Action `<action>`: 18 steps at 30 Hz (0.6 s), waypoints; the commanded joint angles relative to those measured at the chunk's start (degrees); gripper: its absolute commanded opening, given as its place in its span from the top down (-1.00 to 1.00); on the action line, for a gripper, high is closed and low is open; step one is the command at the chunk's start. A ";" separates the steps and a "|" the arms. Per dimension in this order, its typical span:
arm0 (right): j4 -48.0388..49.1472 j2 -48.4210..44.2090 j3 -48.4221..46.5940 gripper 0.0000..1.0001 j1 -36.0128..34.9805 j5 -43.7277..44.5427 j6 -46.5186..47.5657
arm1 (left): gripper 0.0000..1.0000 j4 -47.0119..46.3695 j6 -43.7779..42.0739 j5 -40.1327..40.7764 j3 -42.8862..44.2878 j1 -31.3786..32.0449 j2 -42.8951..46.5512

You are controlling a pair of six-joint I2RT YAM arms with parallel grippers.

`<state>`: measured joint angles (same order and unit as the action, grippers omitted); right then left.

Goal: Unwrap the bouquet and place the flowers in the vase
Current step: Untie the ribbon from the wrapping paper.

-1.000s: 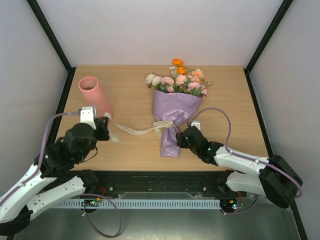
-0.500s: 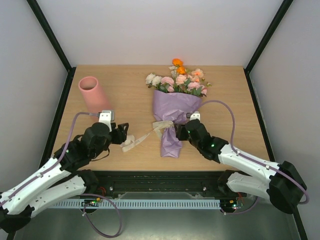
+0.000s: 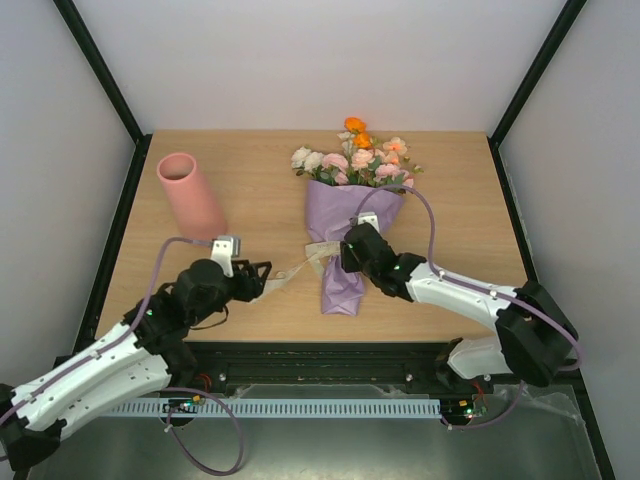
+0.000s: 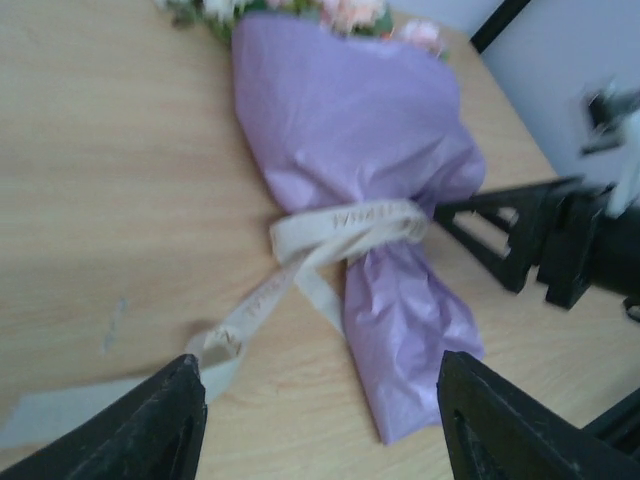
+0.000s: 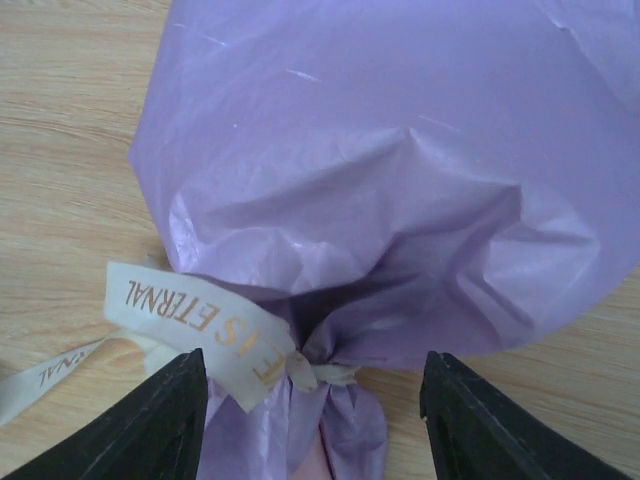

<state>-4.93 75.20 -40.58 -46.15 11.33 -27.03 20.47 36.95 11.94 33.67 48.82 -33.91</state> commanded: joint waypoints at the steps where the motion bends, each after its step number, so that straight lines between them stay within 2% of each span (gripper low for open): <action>1: -4.48 2.54 -5.03 -0.18 -0.02 2.16 3.77 | -0.76 -8.87 3.15 -5.20 -6.60 -0.65 -2.37; 7: -3.66 2.33 -5.45 -0.27 -0.04 -5.15 5.39 | -0.61 -19.30 7.50 -5.50 -15.25 -2.48 -4.18; 12: -8.94 5.88 -8.33 -0.23 -0.02 3.12 6.32 | -0.60 -26.56 10.51 -6.98 -19.61 -4.27 -7.05; 18: -8.56 7.13 -8.73 -0.26 -0.06 0.20 6.24 | -0.52 -32.03 9.72 -12.23 -20.76 -5.49 -10.72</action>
<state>-10.81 81.10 -47.55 -46.15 10.74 -21.58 -3.55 46.35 3.73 13.74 43.92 -42.92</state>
